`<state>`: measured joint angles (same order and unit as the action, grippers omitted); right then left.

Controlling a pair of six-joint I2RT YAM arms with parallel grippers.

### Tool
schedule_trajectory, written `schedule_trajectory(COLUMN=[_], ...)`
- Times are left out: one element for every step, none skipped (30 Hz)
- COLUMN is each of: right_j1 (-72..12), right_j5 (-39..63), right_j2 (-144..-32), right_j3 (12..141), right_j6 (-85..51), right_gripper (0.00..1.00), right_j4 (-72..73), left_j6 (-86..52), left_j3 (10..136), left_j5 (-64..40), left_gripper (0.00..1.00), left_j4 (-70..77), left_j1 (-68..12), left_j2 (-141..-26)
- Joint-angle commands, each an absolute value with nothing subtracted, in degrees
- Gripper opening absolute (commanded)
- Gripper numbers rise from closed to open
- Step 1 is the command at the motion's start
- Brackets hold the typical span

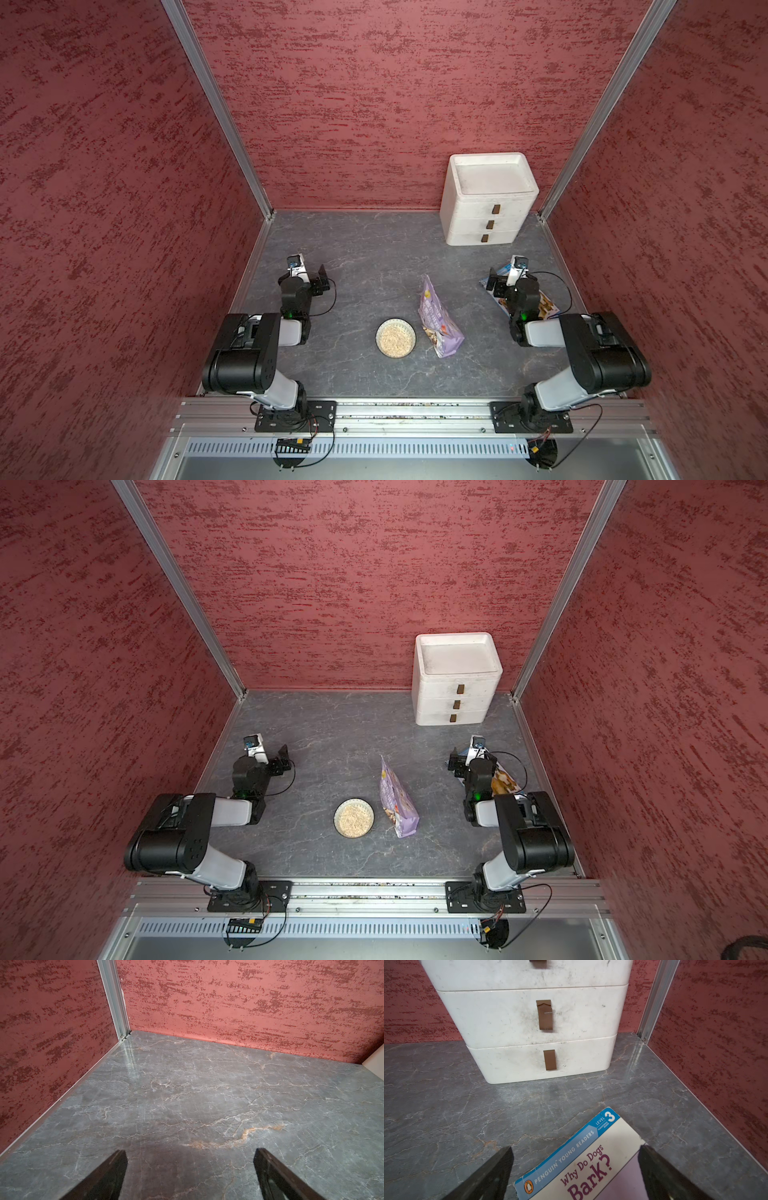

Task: Pour the oats into the breakfast bowl
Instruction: Reset both arms

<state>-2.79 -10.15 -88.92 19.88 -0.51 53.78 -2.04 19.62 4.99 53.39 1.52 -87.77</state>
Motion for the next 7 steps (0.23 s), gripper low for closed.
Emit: schedule_trajectory(right_j1=[-2.6, -2.6, -2.6, -2.6, -2.6, -2.6, -2.6], right_j5=[-8.2, -8.0, -8.0, -7.8, -7.9, -7.8, -7.4], right_j2=[-88.7, -88.8, -88.9, -88.8, -88.9, -88.7, -88.7], right_j3=[21.2, 21.4, 21.4, 21.5, 21.5, 21.3, 21.3], right_j6=[0.4, 0.4, 0.4, 0.4, 0.4, 0.5, 0.7], right_gripper=[0.99, 0.99, 0.99, 0.99, 0.99, 0.99, 0.99], right_j4=[54.5, 54.0, 54.2, 53.7, 54.0, 54.2, 54.4], left_j6=[-1.3, -1.1, -1.1, -1.0, -1.0, -1.0, -1.1], left_j3=[20.0, 20.1, 20.1, 20.1, 20.1, 20.2, 20.1], left_j5=[5.5, 5.5, 5.5, 5.5, 5.5, 5.5, 5.5], left_gripper=[1.00, 1.00, 1.00, 1.00, 1.00, 1.00, 1.00], left_j4=[55.0, 54.9, 54.8, 54.8, 54.8, 54.8, 54.8], left_j1=[1.2, 1.0, 1.1, 1.0, 1.1, 1.1, 1.1], left_j2=[-87.5, -87.6, -87.6, -87.6, -87.6, -87.6, -87.6])
